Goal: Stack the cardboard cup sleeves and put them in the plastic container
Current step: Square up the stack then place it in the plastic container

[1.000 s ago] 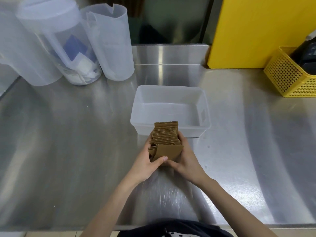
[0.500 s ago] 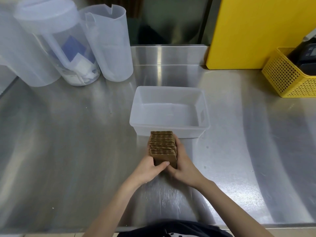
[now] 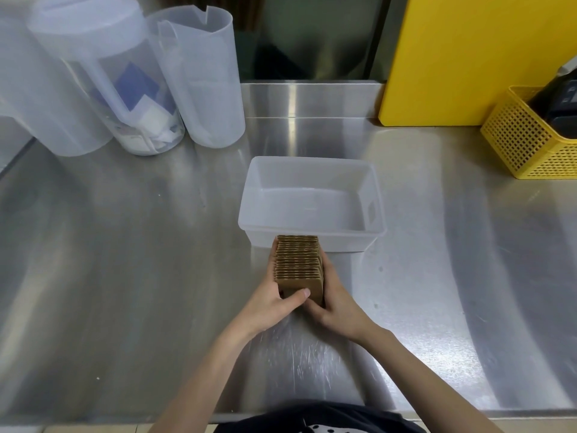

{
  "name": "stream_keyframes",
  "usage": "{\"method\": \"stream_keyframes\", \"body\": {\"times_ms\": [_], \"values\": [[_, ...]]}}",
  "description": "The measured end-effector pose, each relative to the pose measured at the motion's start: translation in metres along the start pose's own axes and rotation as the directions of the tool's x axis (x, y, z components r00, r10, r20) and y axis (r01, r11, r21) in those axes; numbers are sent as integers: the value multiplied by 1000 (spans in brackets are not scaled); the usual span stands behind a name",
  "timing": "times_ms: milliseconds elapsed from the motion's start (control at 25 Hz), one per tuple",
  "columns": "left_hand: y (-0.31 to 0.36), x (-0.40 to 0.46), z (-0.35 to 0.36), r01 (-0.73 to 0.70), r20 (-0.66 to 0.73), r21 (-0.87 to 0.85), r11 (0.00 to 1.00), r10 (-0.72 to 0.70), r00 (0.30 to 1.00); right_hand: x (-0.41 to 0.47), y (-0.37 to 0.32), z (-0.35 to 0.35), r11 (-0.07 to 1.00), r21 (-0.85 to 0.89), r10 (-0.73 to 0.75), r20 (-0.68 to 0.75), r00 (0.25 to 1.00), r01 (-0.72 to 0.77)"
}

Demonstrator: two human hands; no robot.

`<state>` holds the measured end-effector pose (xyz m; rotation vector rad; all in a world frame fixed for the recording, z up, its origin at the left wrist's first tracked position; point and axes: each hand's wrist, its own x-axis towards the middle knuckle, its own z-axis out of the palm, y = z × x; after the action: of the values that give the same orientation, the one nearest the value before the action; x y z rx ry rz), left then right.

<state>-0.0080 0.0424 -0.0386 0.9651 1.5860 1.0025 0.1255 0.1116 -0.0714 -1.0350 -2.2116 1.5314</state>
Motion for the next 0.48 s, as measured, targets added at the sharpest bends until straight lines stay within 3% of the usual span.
{"method": "stream_keyframes", "body": {"times_ms": [240,480], "values": [[-3,2,-15,-1,-1,-27,1000,1,1000,-1,-6,-16,1000,-12,15,-5,1000,-16],[-7,2,-28,52,96,114,992,-63,993,-2,-17,-47,977,-211,-3,107,994,25]]}}
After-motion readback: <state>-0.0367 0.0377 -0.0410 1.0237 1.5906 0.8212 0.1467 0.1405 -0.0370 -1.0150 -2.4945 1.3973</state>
